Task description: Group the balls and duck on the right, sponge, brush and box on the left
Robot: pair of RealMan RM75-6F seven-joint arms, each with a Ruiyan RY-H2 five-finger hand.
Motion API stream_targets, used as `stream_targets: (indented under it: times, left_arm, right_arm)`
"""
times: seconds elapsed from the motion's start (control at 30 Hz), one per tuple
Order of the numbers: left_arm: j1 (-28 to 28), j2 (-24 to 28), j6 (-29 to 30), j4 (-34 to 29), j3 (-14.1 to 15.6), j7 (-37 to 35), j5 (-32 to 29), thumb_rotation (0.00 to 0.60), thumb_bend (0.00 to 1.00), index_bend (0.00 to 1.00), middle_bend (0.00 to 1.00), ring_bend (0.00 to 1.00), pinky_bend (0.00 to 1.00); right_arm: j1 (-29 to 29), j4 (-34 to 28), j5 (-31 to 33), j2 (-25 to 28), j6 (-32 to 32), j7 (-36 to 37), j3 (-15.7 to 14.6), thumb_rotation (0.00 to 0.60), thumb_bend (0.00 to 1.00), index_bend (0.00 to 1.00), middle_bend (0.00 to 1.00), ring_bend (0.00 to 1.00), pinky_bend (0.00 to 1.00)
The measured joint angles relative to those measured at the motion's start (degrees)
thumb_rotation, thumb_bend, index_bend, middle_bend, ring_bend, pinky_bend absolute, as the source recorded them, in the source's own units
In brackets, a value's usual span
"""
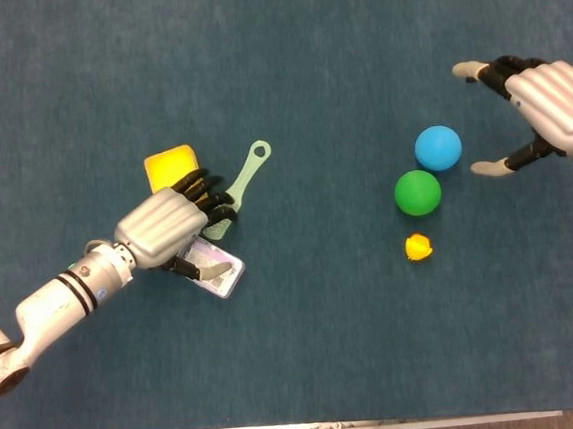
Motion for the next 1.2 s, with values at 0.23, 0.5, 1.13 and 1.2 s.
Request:
stream_targets:
  times: [0.23, 0.5, 1.13, 1.2]
  left_arm:
    - [1.0, 3.5, 3.7, -3.9, -0.6, -0.9, 0.0, 0.123, 0.25, 0.22, 0.19, 0.01, 0.0]
    - [3.8, 10.6, 9.6, -10.1, -2.9, -1.3, -2.5, 0.127, 0.25, 0.22, 0.19, 0.01, 0.0]
    - [21.3, 22.3, 24.7, -18.7, -8.8, 3.1, -19.4, 0.254, 0.25, 0.22, 0.18, 0.02, 0.0]
    - [23.3, 22.7, 26.8, -19.4, -9.1, 3.4, -20.1, 0.255, 0.25, 0.22, 0.18, 0.02, 0.0]
  right_arm:
    - [-1.0, -0.7, -0.7, 0.7, 0.8, 0.0, -0.2, 0.443, 0.05, 0.14, 0.24, 0.17, 0.24]
    - [-3.7, -1.8, -2.4, 2.5, 4.5, 0.5, -0.7, 0.46, 0.05, 0.14, 0.24, 0.17, 0.24]
    - [-17.3, -2.3, -9.3, 2.7, 26.4, -6.7, -3.4, 0.6, 0.15, 0.14, 0.24, 0.17, 0.24]
    - [-19.0, -2.4, -10.1, 2.3, 28.5, -7.5, -3.9, 0.6, 0.16, 0.14, 0.24, 0.17, 0.24]
